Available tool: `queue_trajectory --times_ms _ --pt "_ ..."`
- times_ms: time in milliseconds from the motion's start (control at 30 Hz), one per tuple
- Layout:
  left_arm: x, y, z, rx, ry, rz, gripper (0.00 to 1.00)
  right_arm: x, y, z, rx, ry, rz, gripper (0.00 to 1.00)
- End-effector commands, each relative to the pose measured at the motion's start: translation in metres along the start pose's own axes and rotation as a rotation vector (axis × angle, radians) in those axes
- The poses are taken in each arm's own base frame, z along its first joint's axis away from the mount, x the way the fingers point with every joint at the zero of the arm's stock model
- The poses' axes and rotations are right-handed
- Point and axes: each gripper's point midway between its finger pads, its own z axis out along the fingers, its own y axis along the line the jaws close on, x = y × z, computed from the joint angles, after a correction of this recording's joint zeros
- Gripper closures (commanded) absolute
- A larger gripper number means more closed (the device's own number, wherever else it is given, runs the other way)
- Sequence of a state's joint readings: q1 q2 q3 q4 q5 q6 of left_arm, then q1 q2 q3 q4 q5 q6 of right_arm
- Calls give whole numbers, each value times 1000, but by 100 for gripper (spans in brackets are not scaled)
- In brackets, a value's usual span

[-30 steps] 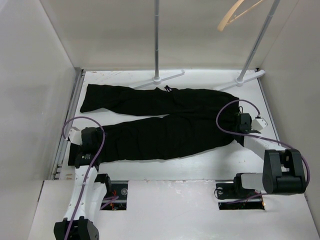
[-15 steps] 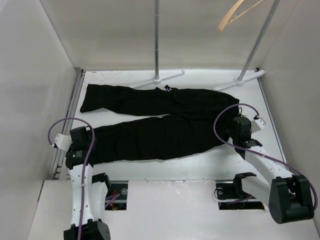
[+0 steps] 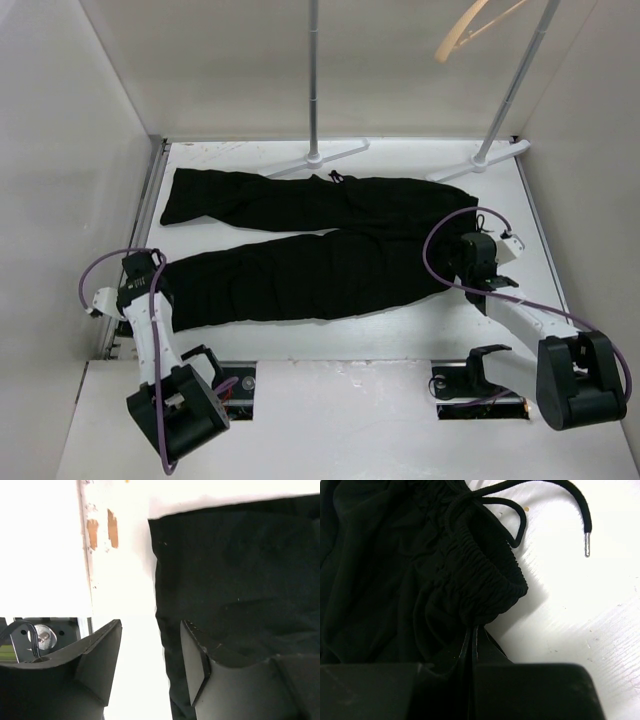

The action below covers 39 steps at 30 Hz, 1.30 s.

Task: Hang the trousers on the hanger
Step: Fold the trousers

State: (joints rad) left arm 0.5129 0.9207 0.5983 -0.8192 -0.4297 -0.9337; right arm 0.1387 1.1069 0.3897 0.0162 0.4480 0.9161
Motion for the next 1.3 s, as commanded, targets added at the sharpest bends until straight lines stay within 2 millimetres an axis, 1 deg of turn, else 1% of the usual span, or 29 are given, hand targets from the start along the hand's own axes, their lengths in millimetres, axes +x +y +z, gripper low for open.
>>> queue_trajectory --times_ms 0,67,167,233,300,367,433,567,667,733,767,833,900,1033,1100,1133,1200,1267 --pt "-2 7 6 -38 -28 -9 52 -13 26 -1 -78 -37 36 100" --pt "0 2 9 -29 -28 -6 49 -13 25 -2 -79 -37 36 100" --pt "8 -8 22 -15 0 -4 47 -13 28 -4 -100 -36 38 100" --pt "19 -9 34 -24 36 1 48 -13 27 -5 -102 -38 35 100" --pt "29 -9 44 -23 54 -16 53 -12 26 -6 -102 -34 33 100" --pt "30 -11 49 -3 40 -36 54 -13 27 -6 -108 -39 33 100" --pt "29 -12 53 8 34 -48 64 -11 28 -7 -117 -35 21 100" --pt "24 -20 51 57 20 -69 86 -11 26 -7 -114 -40 20 100" --pt "11 -49 40 205 17 -121 96 -14 25 -11 -115 -49 24 100" --pt "-11 -68 21 305 -37 -163 98 -16 24 -17 -121 -55 31 100" --pt "-22 -75 11 332 -63 -174 99 -19 22 -21 -122 -59 38 100" --pt "-34 -78 -2 331 -84 -160 100 -24 17 -30 -122 -67 49 100" --pt "-44 -77 -9 315 -127 -164 100 -30 11 -47 -133 -81 64 100" --pt "-52 -87 -22 352 -116 -199 100 -48 -5 -76 -128 -140 75 100" --pt "-58 -94 -27 361 -100 -236 100 -60 -9 -85 -125 -174 72 100" --pt "-62 -100 -30 369 -98 -252 100 -65 -7 -89 -131 -185 75 100" --pt "-79 -114 -40 392 -125 -278 100 -76 -3 -92 -121 -205 84 100" --pt "-98 -134 -58 416 -158 -274 100 -93 4 -91 -106 -225 100 100"
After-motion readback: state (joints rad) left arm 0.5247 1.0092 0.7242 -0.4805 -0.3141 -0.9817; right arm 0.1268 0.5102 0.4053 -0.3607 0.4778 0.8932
